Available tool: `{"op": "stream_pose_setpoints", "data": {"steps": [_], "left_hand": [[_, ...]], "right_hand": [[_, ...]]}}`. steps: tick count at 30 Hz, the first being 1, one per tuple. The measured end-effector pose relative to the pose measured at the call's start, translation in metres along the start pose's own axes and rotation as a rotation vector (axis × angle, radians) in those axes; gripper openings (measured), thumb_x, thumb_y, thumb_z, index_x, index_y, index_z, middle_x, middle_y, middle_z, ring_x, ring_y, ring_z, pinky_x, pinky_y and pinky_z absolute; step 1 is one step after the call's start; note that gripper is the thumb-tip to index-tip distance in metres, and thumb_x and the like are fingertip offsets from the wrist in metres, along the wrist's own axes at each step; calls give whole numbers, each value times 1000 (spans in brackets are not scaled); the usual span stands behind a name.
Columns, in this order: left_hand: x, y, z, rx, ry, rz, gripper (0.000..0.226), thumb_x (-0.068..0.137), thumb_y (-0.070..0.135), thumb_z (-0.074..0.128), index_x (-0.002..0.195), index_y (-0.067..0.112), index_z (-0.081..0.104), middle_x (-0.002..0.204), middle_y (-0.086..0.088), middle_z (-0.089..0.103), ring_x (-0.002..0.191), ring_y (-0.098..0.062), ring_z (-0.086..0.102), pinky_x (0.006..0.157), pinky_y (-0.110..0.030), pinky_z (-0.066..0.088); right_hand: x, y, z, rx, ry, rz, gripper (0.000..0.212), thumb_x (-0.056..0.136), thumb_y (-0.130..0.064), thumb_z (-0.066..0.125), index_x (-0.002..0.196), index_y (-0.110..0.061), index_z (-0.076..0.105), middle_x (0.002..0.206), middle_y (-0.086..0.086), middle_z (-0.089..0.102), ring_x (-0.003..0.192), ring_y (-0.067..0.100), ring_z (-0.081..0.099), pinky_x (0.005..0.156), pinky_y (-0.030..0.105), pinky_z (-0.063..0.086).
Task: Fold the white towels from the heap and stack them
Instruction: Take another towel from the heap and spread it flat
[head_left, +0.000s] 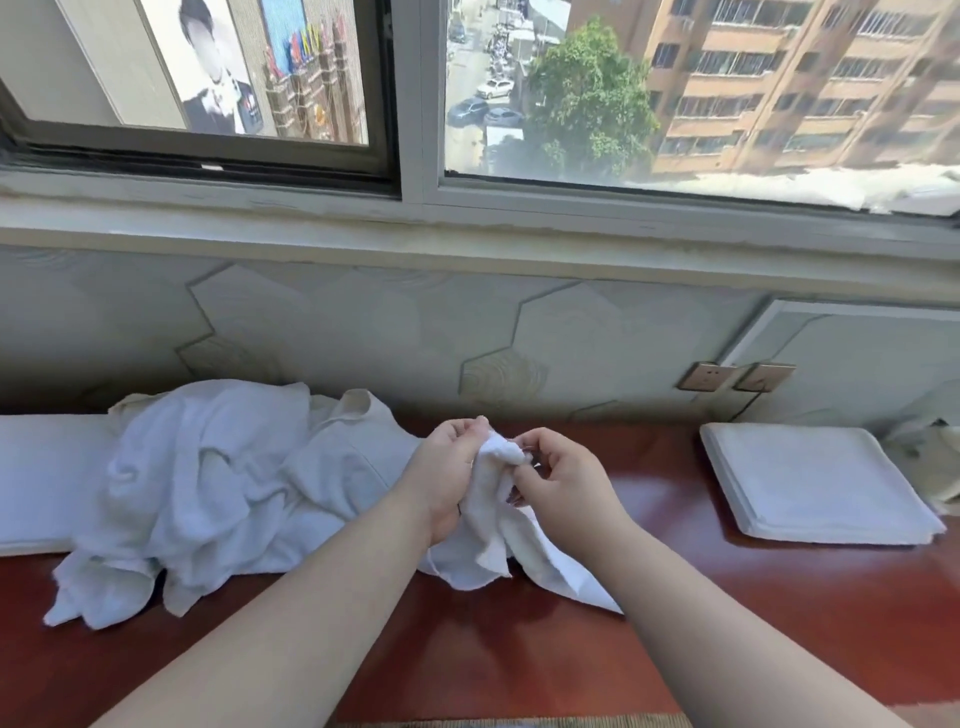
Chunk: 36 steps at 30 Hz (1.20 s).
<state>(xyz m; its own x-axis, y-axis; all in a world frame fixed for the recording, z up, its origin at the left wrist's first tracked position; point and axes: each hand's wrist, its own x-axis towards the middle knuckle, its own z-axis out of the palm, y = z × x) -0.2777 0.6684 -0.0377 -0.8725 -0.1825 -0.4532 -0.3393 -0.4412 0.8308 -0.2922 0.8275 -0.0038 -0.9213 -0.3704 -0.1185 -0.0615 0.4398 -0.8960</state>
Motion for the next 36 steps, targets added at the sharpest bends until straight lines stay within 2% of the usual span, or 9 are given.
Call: {"op": "stream_pose_setpoints", "data": {"steps": [4,7,10,14,19,23,28,32,36], "left_hand": [[-20,1,-5,280,-55,268,53,90,61,64,110,14,54,110,-8,73,103,-21,70,94,-50,58],[-29,-1,-1,266,-81,359,34,105,34,57,101,0,59,98,-3,77,91,-11,73,73,-26,60],[-24,-1,-8,417,38,443,33,107,28,54,94,3,71,95,15,73,97,13,63,81,-6,45],[-9,-9,-27,525,148,393,25,104,37,61,85,33,76,111,5,68,103,1,65,89,-16,48],[-8,7,-39,538,129,346,48,107,40,55,78,2,63,60,4,52,60,-13,46,61,-33,40],[-9,23,-43,206,-12,226,40,108,32,55,82,2,58,72,-9,55,68,-21,51,65,-31,44],[-7,17,-35,75,137,134,36,102,40,65,73,19,61,72,-9,62,66,-20,57,64,-33,48],[-6,20,-35,114,308,165,50,105,46,56,63,21,48,55,5,44,54,-12,40,58,-31,37],[-19,23,-27,279,227,263,51,106,50,49,65,20,47,55,8,42,53,-9,40,58,-30,36]], "right_hand": [[3,-8,4,166,-13,50,16,97,0,58,97,-11,70,82,6,76,77,21,75,74,31,62],[5,-12,11,252,-13,76,3,98,-10,67,99,-7,68,87,8,77,81,22,77,75,31,61],[6,-12,20,236,43,69,12,95,-20,75,96,-12,66,83,5,75,81,22,77,79,40,62],[6,-8,29,233,4,73,8,94,-15,74,98,-15,66,83,-1,76,86,18,76,88,46,60],[9,-10,30,12,-90,9,26,89,-3,60,97,-27,67,92,-7,77,88,9,74,87,38,58],[23,-9,23,-278,-41,-160,19,92,-16,70,90,-35,68,84,-15,72,81,8,69,80,40,57],[31,-15,32,-317,0,-350,7,93,-24,74,95,-30,71,122,-23,58,122,-2,51,99,18,39],[32,-17,31,-280,-146,-212,4,96,-35,68,95,-36,64,102,-15,70,100,2,64,90,32,51],[37,-17,29,-286,-113,-235,6,95,-29,70,91,-32,66,87,-12,70,93,6,63,86,35,51]]}}
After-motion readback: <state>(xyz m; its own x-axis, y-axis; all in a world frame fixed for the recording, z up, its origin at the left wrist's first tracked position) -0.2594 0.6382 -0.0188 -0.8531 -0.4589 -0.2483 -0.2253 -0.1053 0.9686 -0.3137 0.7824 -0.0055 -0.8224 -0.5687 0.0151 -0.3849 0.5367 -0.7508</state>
